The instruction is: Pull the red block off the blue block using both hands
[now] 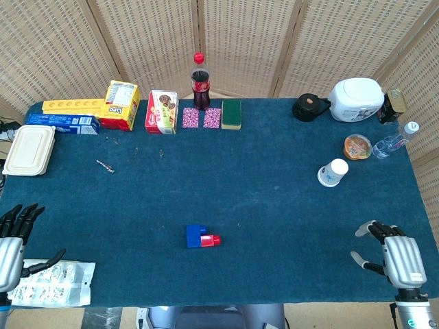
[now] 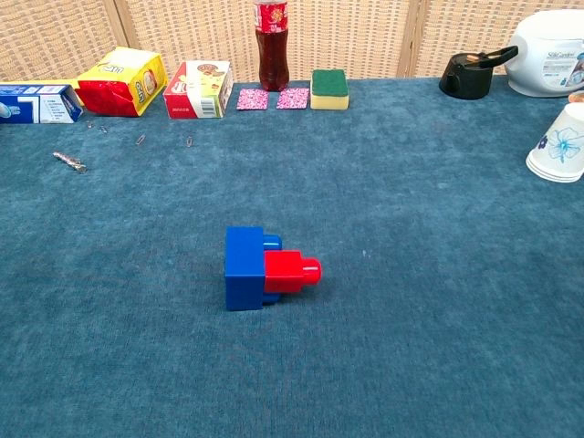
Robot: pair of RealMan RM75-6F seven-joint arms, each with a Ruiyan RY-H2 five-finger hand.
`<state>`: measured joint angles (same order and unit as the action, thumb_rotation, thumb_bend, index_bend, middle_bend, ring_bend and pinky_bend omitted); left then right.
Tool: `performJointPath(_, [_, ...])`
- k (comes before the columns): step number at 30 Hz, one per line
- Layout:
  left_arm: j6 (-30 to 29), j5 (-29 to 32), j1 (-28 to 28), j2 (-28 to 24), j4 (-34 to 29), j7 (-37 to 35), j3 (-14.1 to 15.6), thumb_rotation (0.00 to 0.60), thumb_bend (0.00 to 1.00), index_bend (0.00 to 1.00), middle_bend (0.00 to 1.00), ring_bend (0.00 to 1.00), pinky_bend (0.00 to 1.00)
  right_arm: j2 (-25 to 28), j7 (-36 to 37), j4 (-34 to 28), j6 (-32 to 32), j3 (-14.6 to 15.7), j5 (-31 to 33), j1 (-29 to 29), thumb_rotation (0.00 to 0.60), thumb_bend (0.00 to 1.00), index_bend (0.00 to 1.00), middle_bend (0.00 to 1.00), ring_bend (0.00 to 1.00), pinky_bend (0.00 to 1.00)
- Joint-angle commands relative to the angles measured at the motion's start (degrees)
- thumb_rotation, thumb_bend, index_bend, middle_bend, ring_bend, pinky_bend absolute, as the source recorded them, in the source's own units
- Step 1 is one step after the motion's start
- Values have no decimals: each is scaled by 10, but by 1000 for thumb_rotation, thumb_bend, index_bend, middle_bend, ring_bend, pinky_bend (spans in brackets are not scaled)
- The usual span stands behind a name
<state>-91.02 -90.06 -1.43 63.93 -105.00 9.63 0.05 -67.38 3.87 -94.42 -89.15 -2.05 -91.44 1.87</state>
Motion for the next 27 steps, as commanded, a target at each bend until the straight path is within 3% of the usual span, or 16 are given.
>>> performJointPath(1, [1, 0, 0, 0, 0, 1, 0, 372, 204, 159, 140, 49, 104, 0, 0, 0, 1, -1, 1, 1, 599, 211, 477, 437, 485, 382])
performJointPath(20, [32, 1, 20, -17, -16, 21, -2, 375, 204, 159, 140, 50, 103, 5, -5, -9, -11, 3, -5, -6, 600, 211, 477, 438, 485, 381])
performJointPath(25, [62, -7, 45, -35, -38, 36, -9, 371, 369, 159, 140, 49, 104, 2, -4, -7, -10, 5, -6, -7, 599, 211, 477, 437, 485, 382])
performJointPath(27, [76, -11, 56, -39, -45, 42, -10, 368, 375, 159, 140, 49, 104, 1, -3, -6, -9, 6, -8, -6, 600, 211, 477, 438, 485, 382])
